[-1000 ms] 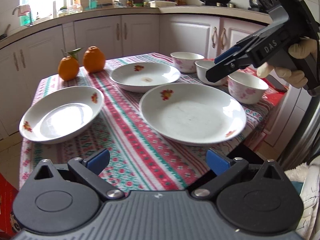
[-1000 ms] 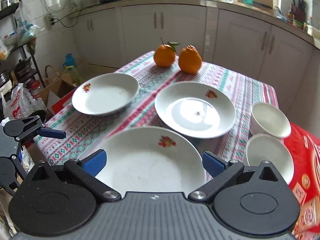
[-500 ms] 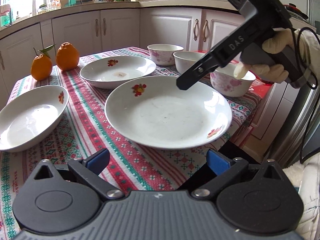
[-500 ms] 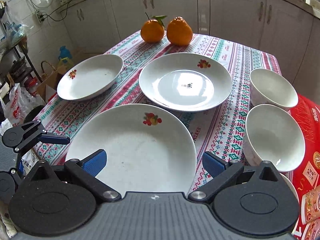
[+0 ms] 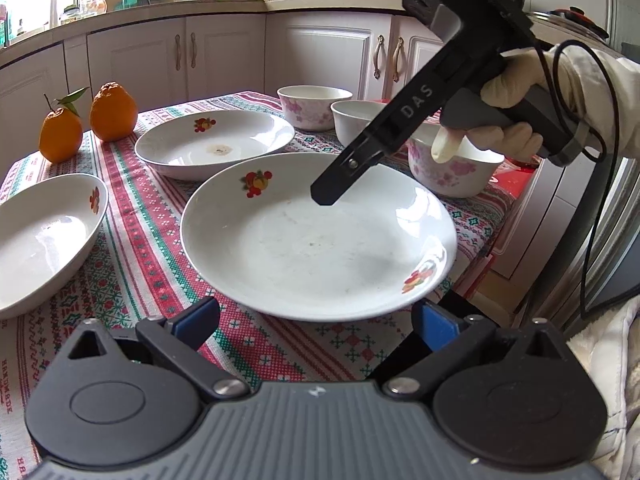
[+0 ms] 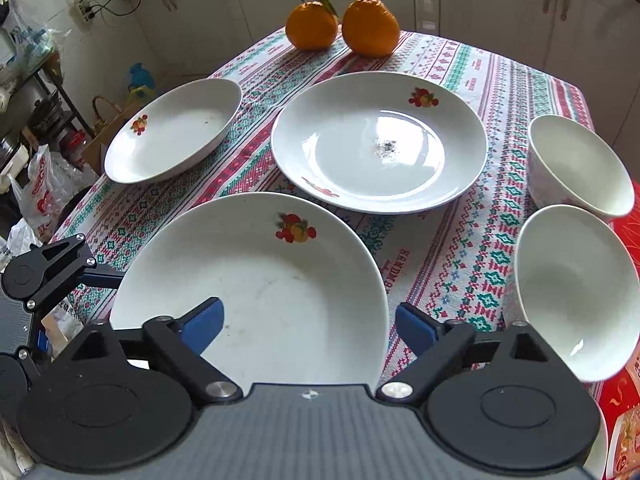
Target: Organize plates and bowls
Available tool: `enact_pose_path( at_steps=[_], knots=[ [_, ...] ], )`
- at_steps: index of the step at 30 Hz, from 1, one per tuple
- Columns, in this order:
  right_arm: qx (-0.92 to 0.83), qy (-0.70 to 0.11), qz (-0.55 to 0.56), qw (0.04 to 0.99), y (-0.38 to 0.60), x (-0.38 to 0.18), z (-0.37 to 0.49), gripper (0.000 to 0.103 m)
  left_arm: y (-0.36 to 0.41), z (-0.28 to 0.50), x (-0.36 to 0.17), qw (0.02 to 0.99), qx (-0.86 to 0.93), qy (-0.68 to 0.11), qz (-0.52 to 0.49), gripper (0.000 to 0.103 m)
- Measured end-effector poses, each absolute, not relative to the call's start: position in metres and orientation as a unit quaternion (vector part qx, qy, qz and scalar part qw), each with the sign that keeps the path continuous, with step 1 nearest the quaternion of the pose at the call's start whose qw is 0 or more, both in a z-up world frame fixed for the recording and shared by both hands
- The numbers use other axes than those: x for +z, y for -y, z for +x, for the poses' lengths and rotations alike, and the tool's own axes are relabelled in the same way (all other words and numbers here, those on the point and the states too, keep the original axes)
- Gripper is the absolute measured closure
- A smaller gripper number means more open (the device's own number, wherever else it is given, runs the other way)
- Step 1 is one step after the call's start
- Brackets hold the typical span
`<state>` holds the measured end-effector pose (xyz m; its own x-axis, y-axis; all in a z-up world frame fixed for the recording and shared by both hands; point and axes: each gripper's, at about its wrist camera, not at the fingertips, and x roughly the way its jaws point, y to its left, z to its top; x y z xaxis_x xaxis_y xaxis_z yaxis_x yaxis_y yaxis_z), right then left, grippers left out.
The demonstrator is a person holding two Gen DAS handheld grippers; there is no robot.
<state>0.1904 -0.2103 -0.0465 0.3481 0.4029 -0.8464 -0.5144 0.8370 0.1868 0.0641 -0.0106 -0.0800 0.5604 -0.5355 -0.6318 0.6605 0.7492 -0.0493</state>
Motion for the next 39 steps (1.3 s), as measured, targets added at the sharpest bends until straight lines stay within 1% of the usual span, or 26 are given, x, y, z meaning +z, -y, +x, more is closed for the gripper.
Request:
enact_pose_path(
  at_steps=[4,8,31,39],
  knots=[
    [0.287,-0.509,-0.046,0.811,0.212,-0.052,0.199,0.019,0.011,0.065,-0.08,0.877,-0.342,-0.323,0.095,0.003],
    [0.299,-0.514,-0.035,0.803,0.214,-0.054,0.203,0.025,0.012,0.066,-0.081,0.876,-0.345,-0.324,0.096,0.003],
    [0.328,-0.522,-0.016,0.787,0.221,-0.055,0.209,0.025,0.014,0.068,-0.081,0.87,-0.352,-0.331,0.1,0.005],
    [0.335,-0.51,-0.02,0.792,0.215,-0.046,0.204,0.025,0.009,0.067,-0.076,0.87,-0.35,-0.333,0.101,0.005]
  ],
)
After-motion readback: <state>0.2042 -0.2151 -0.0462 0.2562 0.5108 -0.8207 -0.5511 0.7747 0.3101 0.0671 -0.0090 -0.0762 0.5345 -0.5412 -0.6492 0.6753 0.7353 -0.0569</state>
